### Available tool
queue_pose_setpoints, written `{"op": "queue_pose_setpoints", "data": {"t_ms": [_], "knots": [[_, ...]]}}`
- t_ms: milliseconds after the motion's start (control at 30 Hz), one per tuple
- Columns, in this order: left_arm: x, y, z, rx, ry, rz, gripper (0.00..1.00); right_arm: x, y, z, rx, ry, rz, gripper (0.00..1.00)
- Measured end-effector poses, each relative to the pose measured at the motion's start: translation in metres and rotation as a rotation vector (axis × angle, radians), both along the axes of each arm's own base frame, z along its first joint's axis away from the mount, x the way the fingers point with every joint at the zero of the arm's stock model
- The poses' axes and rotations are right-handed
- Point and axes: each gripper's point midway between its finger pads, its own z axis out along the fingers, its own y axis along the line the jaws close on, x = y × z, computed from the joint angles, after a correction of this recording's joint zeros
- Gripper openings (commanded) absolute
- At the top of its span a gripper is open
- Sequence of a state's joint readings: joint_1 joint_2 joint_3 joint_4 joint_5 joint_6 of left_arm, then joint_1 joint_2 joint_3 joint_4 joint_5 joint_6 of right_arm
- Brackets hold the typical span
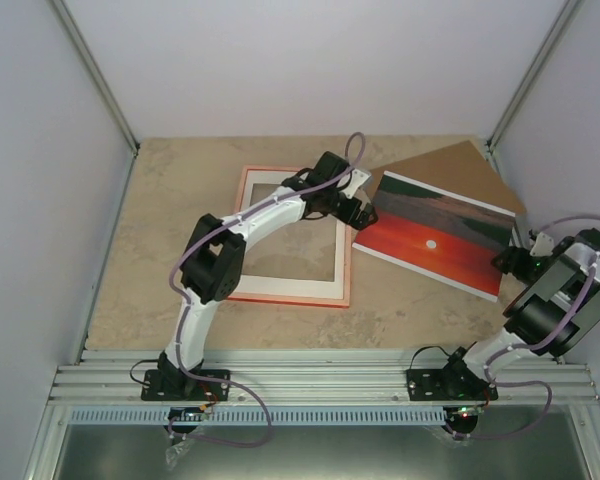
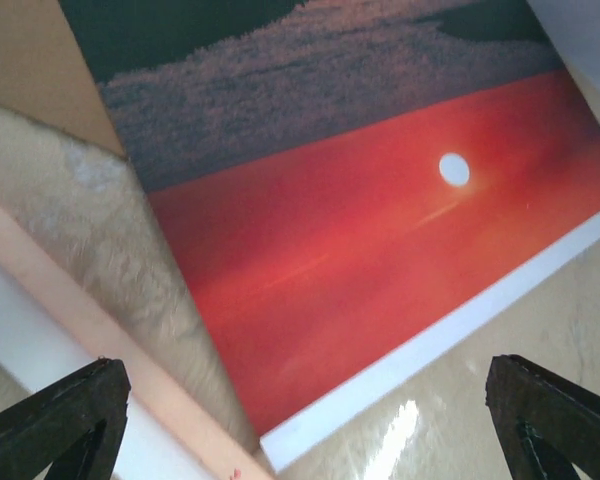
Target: Put the photo into the frame
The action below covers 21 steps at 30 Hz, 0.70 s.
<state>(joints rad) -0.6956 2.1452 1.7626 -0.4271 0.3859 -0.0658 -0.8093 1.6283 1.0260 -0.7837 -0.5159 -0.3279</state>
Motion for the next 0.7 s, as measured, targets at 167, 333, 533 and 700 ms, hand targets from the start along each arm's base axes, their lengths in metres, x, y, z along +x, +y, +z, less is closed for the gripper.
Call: {"op": "queue_pose_setpoints", "data": {"t_ms": [167,333,533,700], "knots": [[0.015,-0.031,0.001,-0.051,0.006,0.02,0.99,-0.001,-0.002,-0.01,-0.005,0.005,-0.041,0.71],[0.01,-0.068,-0.025,-0.042,0.046,0.081,0.99,0.004,-0.01,-0.02,-0.001,0.018,-0.07,0.71],[0.015,-0.079,-0.066,0.026,0.069,0.23,0.99,0.009,-0.015,-0.029,0.022,0.039,-0.083,0.67],[0.038,-0.059,-0.08,0.074,0.049,0.37,0.99,0.012,-0.009,-0.032,0.027,0.049,-0.061,0.65]]}}
